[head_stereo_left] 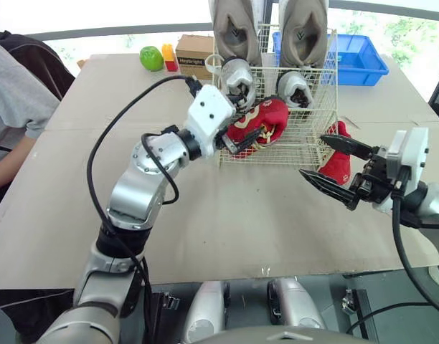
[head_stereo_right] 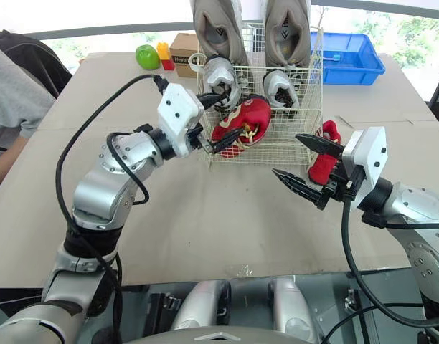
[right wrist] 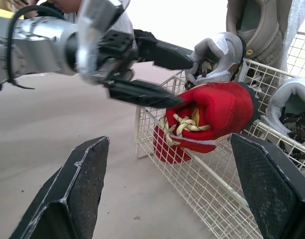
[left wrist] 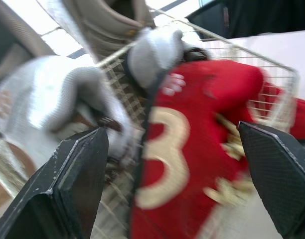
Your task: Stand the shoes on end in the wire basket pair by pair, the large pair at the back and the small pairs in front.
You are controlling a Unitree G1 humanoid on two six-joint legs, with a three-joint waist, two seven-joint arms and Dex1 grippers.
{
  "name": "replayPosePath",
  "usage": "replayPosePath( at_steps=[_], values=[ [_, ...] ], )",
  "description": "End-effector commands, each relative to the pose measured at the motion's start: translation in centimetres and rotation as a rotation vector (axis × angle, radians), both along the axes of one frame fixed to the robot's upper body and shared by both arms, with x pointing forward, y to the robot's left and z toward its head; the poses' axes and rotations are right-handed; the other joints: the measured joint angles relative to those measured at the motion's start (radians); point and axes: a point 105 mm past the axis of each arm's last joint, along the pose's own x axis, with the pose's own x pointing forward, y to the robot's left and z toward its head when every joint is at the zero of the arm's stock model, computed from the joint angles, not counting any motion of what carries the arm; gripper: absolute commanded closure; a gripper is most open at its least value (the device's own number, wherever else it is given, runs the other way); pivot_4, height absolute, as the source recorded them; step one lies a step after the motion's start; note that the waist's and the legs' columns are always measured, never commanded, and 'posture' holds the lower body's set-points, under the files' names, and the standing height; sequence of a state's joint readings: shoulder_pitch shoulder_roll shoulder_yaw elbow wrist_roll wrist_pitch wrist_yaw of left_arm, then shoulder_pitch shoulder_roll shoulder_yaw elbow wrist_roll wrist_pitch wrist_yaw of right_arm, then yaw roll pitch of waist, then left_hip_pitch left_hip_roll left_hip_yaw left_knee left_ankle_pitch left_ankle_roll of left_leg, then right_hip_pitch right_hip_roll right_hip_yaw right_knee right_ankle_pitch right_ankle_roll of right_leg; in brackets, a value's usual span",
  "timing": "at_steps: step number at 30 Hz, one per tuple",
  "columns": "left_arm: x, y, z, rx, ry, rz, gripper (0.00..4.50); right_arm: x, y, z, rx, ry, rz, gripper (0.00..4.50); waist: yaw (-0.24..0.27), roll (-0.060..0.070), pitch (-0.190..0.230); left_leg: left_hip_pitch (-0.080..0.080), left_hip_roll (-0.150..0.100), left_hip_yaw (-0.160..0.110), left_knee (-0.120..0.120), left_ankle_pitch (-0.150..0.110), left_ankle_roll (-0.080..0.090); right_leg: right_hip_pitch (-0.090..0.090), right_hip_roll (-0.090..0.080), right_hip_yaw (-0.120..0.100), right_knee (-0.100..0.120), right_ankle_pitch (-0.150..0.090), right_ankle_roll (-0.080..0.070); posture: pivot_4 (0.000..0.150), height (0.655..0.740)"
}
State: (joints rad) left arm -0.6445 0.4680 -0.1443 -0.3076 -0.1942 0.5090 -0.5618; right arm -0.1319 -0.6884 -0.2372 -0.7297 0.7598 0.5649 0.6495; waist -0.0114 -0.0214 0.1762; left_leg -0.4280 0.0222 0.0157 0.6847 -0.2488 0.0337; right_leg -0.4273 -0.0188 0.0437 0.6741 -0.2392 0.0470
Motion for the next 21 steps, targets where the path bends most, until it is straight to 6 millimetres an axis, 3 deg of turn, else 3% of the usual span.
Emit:
replayPosePath(
  at_steps=[1,7,8,11,16,21],
  values=[
    [0.0,-0.7,-0.1,0.045,-0.041,-0.01,1.42,-0.7,0.2,0.9,0.002,-0.046,-0.005,0.78,0.0,0.0,0.0,0.0,0.0,0.0,0.0,0.0,0.0,0.0,0.0,0.0,0.0,0.0,0.0,0.15,0.74],
    [-0.4,-1.0,-1.6,0.029,-0.007,-0.017,4.26,-0.7,0.3,0.7,0.015,-0.035,-0.017,0.78,0.0,0.0,0.0,0.001,0.0,0.0,0.0,0.0,0.0,0.0,0.0,0.001,0.001,0.0,0.0,0.15,0.74],
    [-0.4,-0.5,-1.1,-0.052,0.007,0.009,4.41,-0.6,0.4,0.6,0.015,-0.033,-0.018,0.78,0.0,0.0,0.0,0.001,0.0,0.001,0.0,0.0,0.0,0.0,0.0,0.001,0.001,0.0,0.0,0.15,0.74],
    [-0.1,1.8,0.3,-0.357,0.111,0.12,4.41,-0.3,0.5,0.5,0.023,-0.024,-0.012,0.78,-0.001,0.0,0.0,0.001,0.001,0.001,0.0,0.0,0.0,0.0,-0.001,0.001,0.001,0.0,0.0,0.15,0.74],
    [-0.4,4.3,0.9,-0.615,0.201,0.23,4.41,0.1,0.8,0.3,0.028,-0.018,0.011,0.78,-0.009,0.0,0.0,0.003,0.001,0.002,0.001,0.0,0.0,0.0,0.001,0.002,0.004,0.0,0.0,0.15,0.74],
    [-1.1,5.3,1.5,-0.779,0.262,0.264,4.41,0.9,1.3,0.4,0.03,-0.021,0.047,0.78,-0.009,0.0,0.0,0.004,0.001,0.003,0.001,0.0,0.0,0.0,0.001,0.004,0.004,0.0,0.0,0.15,0.74]
  ],
)
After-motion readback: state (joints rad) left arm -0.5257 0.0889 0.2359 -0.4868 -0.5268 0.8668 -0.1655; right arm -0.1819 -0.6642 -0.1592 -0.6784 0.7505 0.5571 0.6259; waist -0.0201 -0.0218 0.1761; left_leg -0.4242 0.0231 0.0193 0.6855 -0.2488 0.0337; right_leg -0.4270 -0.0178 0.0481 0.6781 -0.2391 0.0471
